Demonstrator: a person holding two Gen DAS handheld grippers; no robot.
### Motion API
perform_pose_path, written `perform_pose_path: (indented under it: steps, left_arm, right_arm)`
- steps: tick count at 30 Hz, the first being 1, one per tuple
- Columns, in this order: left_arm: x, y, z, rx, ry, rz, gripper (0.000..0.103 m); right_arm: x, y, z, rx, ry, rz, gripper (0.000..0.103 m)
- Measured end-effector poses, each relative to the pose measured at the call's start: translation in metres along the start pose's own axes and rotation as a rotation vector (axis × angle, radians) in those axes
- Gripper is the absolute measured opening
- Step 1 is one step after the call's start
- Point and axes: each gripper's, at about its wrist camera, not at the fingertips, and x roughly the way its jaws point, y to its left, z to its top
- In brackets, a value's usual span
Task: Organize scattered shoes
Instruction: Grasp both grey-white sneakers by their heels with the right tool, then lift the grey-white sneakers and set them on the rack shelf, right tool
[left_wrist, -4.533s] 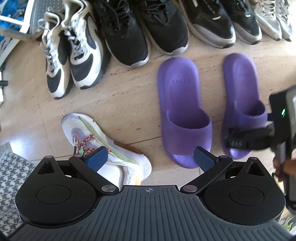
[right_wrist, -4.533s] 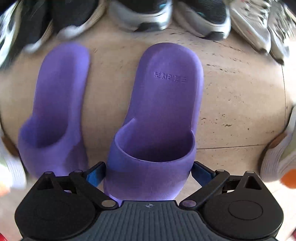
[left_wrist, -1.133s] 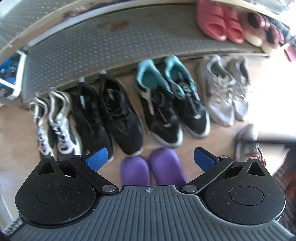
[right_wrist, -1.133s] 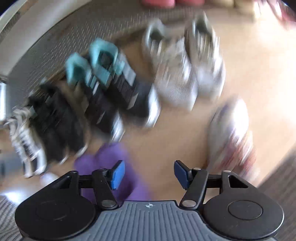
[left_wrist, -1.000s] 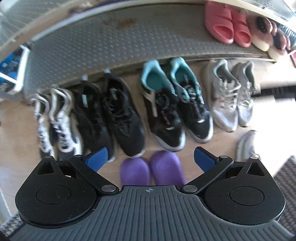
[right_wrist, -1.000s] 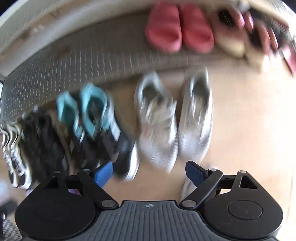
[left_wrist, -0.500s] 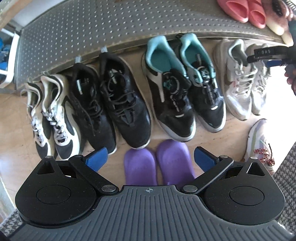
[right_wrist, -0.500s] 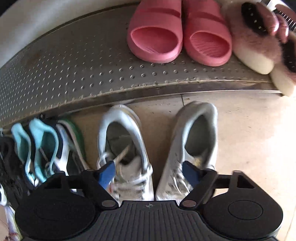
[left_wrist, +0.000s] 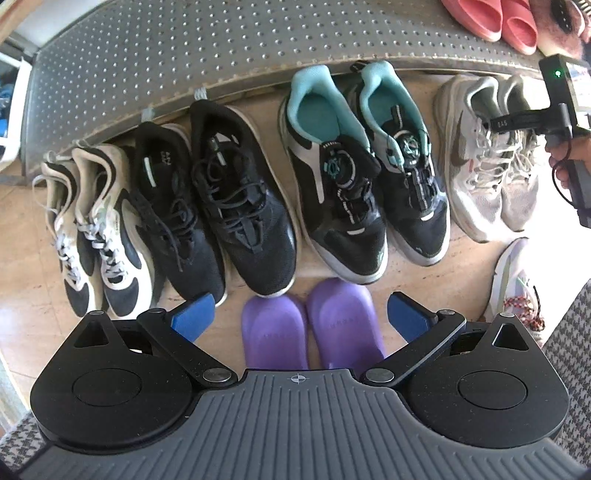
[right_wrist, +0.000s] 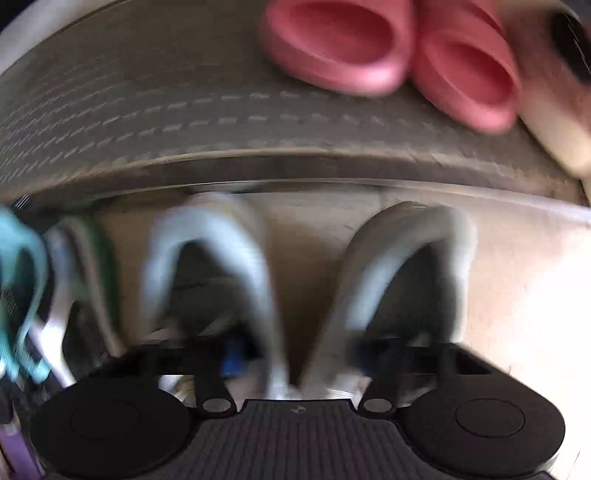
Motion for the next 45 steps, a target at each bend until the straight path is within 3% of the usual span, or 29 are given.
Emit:
perform_pose_path:
  steps: [5, 8, 15, 18, 21, 23, 29, 31, 33, 34, 36, 41, 43, 45]
  left_arm:
    - [-0.012, -0.003, -0.016, 0.006, -0.042, -0.006, 0.102]
    - [-0.027, -0.01, -0.034, 0.024, -0.083, -0.036, 0.102]
    - [-0.06, -0.038, -0.072, 0.105, -0.166, -0.118, 0.102]
    - [-0.063, -0.046, -0.072, 0.106, -0.183, -0.103, 0.102]
    - [-0.066, -0.052, -0.068, 0.09, -0.189, -0.104, 0.102]
    - [-0.067, -0.055, -0.065, 0.087, -0.185, -0.125, 0.102]
    - [-0.071, -0.056, -0.046, 0.078, -0.177, -0.154, 0.102]
    - [-0.071, -0.053, -0.04, 0.053, -0.18, -0.141, 0.102]
    - [-0.072, -0.051, -0.034, 0.03, -0.18, -0.136, 0.102]
    - [-0.072, -0.05, -0.033, 0.024, -0.182, -0.139, 0.102]
    - [-0.072, -0.052, -0.034, 0.037, -0.181, -0.142, 0.102]
    - [-0.069, -0.057, -0.039, 0.059, -0.173, -0.144, 0.102]
    - [-0.069, -0.057, -0.04, 0.06, -0.173, -0.142, 0.102]
    - [-0.068, -0.058, -0.042, 0.06, -0.175, -0.137, 0.102]
  right_arm:
    - [-0.046, 0.007, -0.017, -0.027, -0.052, -0.026, 0.018]
    - [-0.094, 0.014, -0.035, -0.042, -0.13, -0.062, 0.017]
    - [-0.235, 0.017, -0.098, 0.062, -0.334, -0.092, 0.016]
    - [-0.287, 0.019, -0.11, 0.085, -0.4, -0.121, 0.016]
    - [-0.326, 0.02, -0.103, 0.092, -0.466, -0.161, 0.016]
    - [-0.336, 0.013, -0.081, 0.086, -0.504, -0.191, 0.016]
    - [-0.36, 0.009, 0.017, 0.057, -0.649, -0.275, 0.016]
    - [-0.354, 0.009, 0.058, 0.045, -0.681, -0.284, 0.024]
    - [-0.342, 0.009, 0.083, 0.061, -0.685, -0.314, 0.054]
    - [-0.332, 0.012, 0.095, 0.05, -0.72, -0.369, 0.057]
    - [-0.329, 0.01, 0.1, 0.085, -0.745, -0.347, 0.057]
    - [-0.354, 0.0, 0.076, 0.194, -0.882, -0.247, 0.064]
    - [-0.368, -0.001, 0.055, 0.197, -0.936, -0.226, 0.086]
    - [-0.368, -0.005, 0.04, 0.188, -0.943, -0.189, 0.088]
